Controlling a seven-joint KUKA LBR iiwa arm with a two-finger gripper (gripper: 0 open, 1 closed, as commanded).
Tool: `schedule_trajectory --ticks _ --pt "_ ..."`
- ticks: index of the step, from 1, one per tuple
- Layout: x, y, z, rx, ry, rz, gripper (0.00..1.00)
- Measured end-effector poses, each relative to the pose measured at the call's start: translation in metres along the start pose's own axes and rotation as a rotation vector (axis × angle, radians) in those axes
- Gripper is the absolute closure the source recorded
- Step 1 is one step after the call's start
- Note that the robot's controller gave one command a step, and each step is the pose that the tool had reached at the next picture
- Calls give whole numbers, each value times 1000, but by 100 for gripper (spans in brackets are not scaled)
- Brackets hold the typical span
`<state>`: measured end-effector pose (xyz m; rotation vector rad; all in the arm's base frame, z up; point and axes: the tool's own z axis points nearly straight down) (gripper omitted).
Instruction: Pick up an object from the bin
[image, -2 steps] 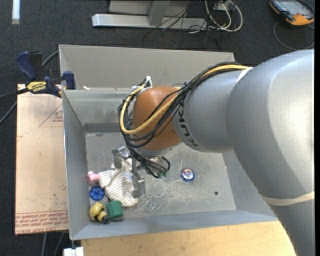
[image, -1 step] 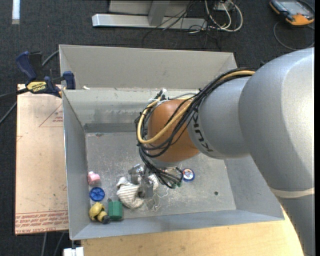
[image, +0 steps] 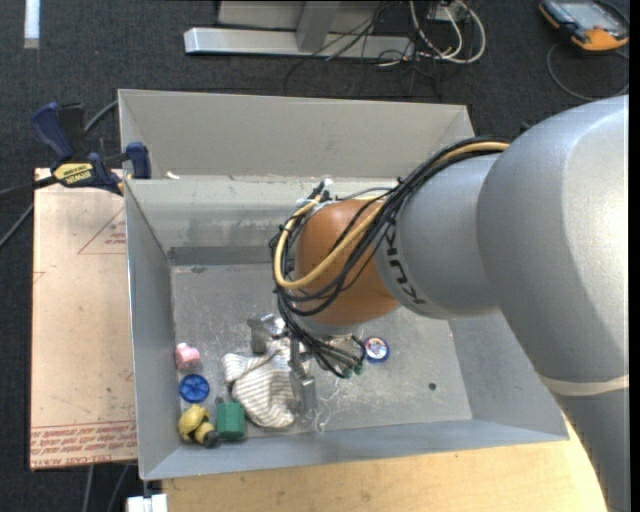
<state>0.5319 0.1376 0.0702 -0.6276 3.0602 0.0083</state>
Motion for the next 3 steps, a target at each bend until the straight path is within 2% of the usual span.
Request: schedule_trajectory --ticks 1,2,3 --pt "0 0 0 0 0 -1 100" --pt "0 0 0 0 0 -1 100" --pt "-15 12 -130 0 -4 -67 100"
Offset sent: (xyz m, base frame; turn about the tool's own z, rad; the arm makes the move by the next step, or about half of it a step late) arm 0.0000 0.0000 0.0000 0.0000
